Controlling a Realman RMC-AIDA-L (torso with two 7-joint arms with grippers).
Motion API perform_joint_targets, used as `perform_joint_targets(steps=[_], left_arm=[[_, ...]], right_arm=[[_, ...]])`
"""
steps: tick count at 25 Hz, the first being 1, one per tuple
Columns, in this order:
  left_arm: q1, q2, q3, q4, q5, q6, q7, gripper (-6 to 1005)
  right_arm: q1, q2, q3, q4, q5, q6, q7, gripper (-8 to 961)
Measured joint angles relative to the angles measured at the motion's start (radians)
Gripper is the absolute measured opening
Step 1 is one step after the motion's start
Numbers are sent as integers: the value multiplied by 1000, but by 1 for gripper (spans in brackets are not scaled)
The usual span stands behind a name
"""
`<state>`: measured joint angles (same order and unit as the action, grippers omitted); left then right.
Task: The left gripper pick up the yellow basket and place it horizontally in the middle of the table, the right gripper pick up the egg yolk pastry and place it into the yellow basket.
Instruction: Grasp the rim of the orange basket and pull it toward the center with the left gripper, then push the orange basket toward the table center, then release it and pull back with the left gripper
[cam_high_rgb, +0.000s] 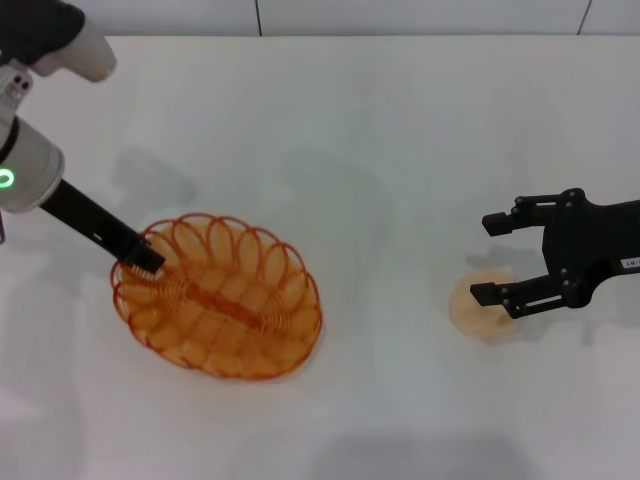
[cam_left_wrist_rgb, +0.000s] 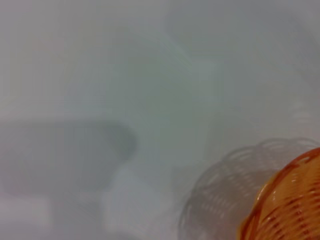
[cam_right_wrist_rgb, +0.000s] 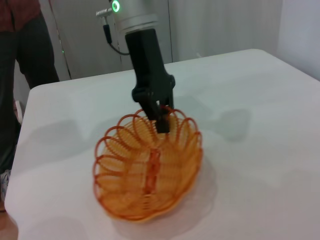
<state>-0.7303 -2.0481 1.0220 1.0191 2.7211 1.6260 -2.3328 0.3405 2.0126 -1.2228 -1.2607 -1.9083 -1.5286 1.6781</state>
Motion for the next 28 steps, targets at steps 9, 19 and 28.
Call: perform_joint_targets(steps=[9, 19, 28], left_arm=[[-26, 8, -89, 7, -16, -39, -105, 115], [-25, 7, -129, -28, -114, -87, -243, 87], [-44, 17, -128, -142, -180, -90, -331, 88]], right_arm=[[3, 0, 1, 1, 3, 4, 0, 833], [6, -1, 2, 0, 3, 8, 0, 833], [8, -2, 3, -7, 3, 9, 0, 832]])
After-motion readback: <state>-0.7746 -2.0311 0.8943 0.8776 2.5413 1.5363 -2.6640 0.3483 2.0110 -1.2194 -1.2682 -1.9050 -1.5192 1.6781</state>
